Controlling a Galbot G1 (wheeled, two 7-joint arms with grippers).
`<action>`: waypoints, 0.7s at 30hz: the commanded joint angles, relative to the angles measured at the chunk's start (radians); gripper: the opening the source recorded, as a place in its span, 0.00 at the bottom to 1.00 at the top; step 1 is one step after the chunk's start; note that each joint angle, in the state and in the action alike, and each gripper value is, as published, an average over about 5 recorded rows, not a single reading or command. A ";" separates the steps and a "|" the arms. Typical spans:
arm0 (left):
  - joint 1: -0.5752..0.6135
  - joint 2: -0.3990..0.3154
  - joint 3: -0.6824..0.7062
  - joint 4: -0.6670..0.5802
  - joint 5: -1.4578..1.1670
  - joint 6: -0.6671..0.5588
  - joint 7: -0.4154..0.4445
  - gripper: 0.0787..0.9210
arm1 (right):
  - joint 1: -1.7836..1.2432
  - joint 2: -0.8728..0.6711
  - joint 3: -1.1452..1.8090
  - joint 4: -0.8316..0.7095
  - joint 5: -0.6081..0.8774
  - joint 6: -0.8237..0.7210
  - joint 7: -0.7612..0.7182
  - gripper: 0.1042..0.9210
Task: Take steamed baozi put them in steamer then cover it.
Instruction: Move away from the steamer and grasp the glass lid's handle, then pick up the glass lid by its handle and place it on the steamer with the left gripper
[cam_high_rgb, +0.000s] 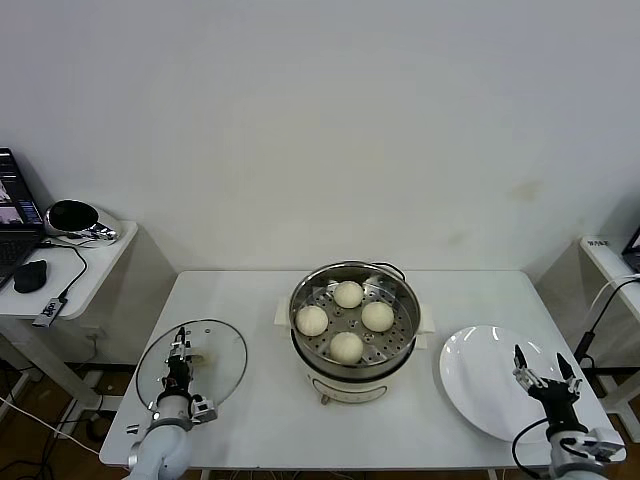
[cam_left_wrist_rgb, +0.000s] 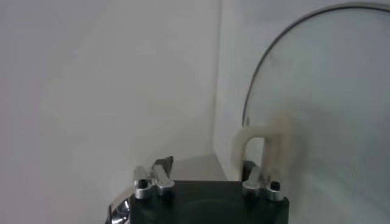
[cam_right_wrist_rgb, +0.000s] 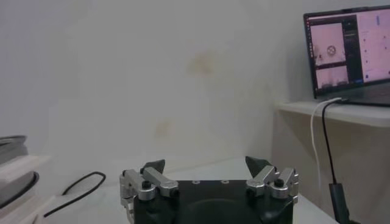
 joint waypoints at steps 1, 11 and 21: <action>0.000 0.002 -0.003 0.014 -0.001 -0.011 -0.016 0.47 | -0.004 0.002 0.001 0.002 -0.002 0.000 0.000 0.88; 0.016 0.011 -0.005 -0.007 0.005 -0.005 -0.005 0.13 | -0.011 0.005 0.004 0.012 -0.006 0.001 -0.001 0.88; 0.086 0.018 0.030 -0.294 -0.019 0.254 0.025 0.06 | -0.006 -0.002 0.009 0.033 0.003 -0.008 -0.002 0.88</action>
